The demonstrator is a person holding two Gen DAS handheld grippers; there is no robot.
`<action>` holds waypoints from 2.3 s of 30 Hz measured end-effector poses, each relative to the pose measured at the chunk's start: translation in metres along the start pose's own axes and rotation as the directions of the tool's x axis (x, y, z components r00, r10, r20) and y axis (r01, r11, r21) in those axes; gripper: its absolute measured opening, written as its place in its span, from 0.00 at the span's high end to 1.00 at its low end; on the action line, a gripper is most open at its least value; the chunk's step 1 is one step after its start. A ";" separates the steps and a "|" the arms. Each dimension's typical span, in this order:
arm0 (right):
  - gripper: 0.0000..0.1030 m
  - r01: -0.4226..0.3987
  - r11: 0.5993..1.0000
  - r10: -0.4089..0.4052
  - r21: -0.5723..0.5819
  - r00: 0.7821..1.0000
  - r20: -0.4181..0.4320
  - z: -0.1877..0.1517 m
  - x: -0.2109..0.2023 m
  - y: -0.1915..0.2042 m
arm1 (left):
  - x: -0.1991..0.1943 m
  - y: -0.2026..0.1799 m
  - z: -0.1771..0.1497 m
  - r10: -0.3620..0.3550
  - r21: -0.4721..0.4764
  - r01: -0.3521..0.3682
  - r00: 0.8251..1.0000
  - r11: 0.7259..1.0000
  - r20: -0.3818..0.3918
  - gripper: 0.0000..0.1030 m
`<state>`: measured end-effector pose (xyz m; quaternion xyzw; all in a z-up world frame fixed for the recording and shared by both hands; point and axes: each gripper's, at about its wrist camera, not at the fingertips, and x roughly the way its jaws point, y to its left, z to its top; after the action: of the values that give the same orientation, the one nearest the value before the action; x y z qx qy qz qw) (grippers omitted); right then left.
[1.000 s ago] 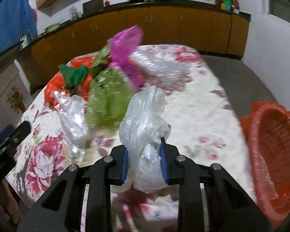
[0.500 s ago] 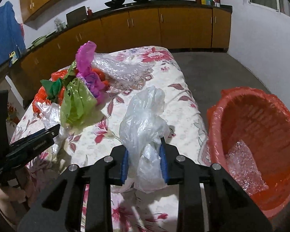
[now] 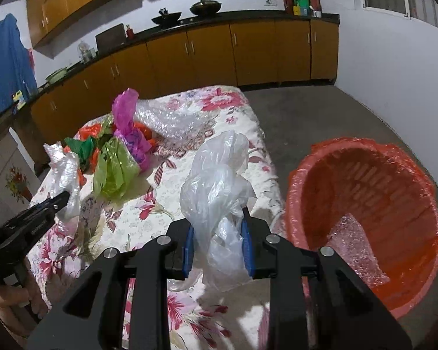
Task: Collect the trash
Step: 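Grasp another clear plastic bag with the left tool, then carry both clear bags to the red basket and release them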
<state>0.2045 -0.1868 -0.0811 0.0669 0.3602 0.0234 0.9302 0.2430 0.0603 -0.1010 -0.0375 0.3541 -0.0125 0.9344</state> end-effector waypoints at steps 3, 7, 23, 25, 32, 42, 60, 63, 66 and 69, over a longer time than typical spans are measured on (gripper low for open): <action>0.73 0.012 1.000 -0.012 0.004 1.000 0.023 0.002 -0.011 -0.006 | -0.018 -0.009 0.004 -0.030 0.011 0.029 0.999 1.000 0.031 0.85; 0.73 0.028 1.000 -0.029 0.015 0.998 0.051 0.004 -0.025 -0.014 | -0.038 -0.032 0.012 -0.086 0.047 0.083 0.994 0.995 0.061 0.85; 0.73 0.116 0.988 -0.133 0.104 0.975 0.179 0.015 -0.087 -0.070 | -0.076 -0.134 0.014 -0.298 0.205 0.278 0.952 0.938 0.073 0.85; 0.73 0.124 0.985 -0.145 0.117 0.972 0.187 0.015 -0.092 -0.077 | -0.077 -0.144 0.013 -0.319 0.219 0.297 0.945 0.929 0.070 0.85; 0.73 0.158 0.974 -0.191 0.164 0.959 0.209 0.015 -0.104 -0.103 | -0.080 -0.179 0.012 -0.384 0.257 0.359 0.922 0.897 0.052 0.85; 0.73 0.187 0.955 -0.239 0.231 0.945 0.222 0.012 -0.112 -0.133 | -0.077 -0.223 0.011 -0.459 0.297 0.433 0.888 0.851 0.020 0.85; 0.73 0.170 0.940 -0.248 0.296 0.936 0.251 0.022 -0.109 -0.163 | -0.049 -0.273 0.006 -0.511 0.312 0.505 0.857 0.805 -0.066 0.83; 0.66 0.165 0.939 -0.244 0.303 0.938 0.246 0.022 -0.106 -0.167 | -0.042 -0.280 0.002 -0.510 0.310 0.510 0.855 0.802 -0.089 0.79; 0.49 0.168 0.937 -0.249 0.307 0.937 0.244 0.021 -0.105 -0.172 | -0.033 -0.282 -0.002 -0.501 0.309 0.509 0.858 0.803 -0.110 0.66; 0.44 0.175 0.934 -0.255 0.311 0.937 0.240 0.018 -0.105 -0.175 | -0.027 -0.278 -0.005 -0.482 0.306 0.494 0.868 0.814 -0.119 0.60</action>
<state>0.1376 -0.3712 -0.0224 0.1625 0.2313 -0.1411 0.9488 0.2207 -0.2159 -0.0649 0.0285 0.3422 -0.3108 0.8863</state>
